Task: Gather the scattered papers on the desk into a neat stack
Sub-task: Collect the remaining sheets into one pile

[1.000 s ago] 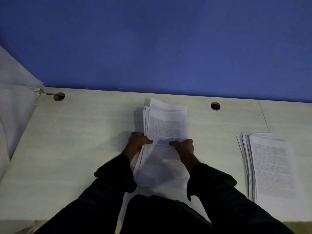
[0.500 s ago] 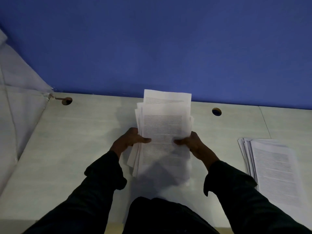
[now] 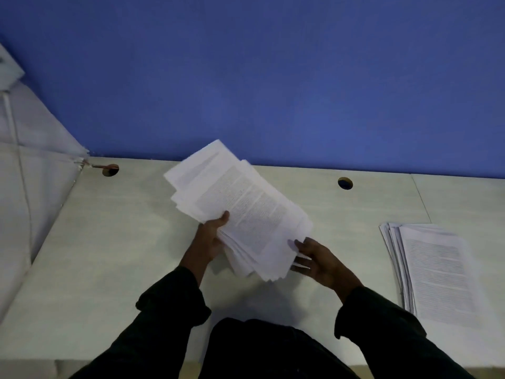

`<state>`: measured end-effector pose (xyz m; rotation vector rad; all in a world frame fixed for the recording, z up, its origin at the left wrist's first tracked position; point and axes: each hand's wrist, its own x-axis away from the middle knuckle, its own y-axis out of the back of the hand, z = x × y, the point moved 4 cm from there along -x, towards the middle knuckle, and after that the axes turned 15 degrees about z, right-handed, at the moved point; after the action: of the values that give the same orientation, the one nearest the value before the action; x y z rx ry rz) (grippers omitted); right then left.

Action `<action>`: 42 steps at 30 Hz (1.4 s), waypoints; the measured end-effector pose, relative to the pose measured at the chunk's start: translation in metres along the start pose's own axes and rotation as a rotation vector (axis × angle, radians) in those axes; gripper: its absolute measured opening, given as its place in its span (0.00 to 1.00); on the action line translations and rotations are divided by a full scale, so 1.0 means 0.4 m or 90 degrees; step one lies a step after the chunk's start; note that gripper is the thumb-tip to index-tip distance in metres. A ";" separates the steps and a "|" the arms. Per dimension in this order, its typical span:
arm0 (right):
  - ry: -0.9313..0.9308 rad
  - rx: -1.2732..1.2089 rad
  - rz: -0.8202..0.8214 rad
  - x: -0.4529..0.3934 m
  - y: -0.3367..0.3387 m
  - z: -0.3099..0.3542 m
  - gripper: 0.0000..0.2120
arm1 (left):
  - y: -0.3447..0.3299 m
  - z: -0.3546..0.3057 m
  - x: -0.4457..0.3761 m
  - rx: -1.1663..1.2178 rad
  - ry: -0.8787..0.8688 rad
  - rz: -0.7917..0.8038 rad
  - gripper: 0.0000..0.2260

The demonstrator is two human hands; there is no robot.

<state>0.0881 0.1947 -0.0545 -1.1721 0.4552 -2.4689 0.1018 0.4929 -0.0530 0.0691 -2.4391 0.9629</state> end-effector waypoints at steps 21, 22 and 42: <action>0.058 0.132 0.045 0.027 0.066 0.009 0.18 | 0.160 -0.123 0.136 -0.023 0.181 0.004 0.18; 0.043 0.144 0.070 0.031 0.061 0.015 0.19 | 0.150 -0.137 0.135 -0.062 0.203 0.015 0.18; 0.098 0.025 0.092 0.008 0.005 -0.056 0.26 | 0.064 0.006 0.093 -0.060 0.108 0.061 0.17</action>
<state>0.0688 0.1944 -0.0665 -0.9041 0.5121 -2.4395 0.0625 0.5154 -0.0527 -0.1579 -2.3432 0.8566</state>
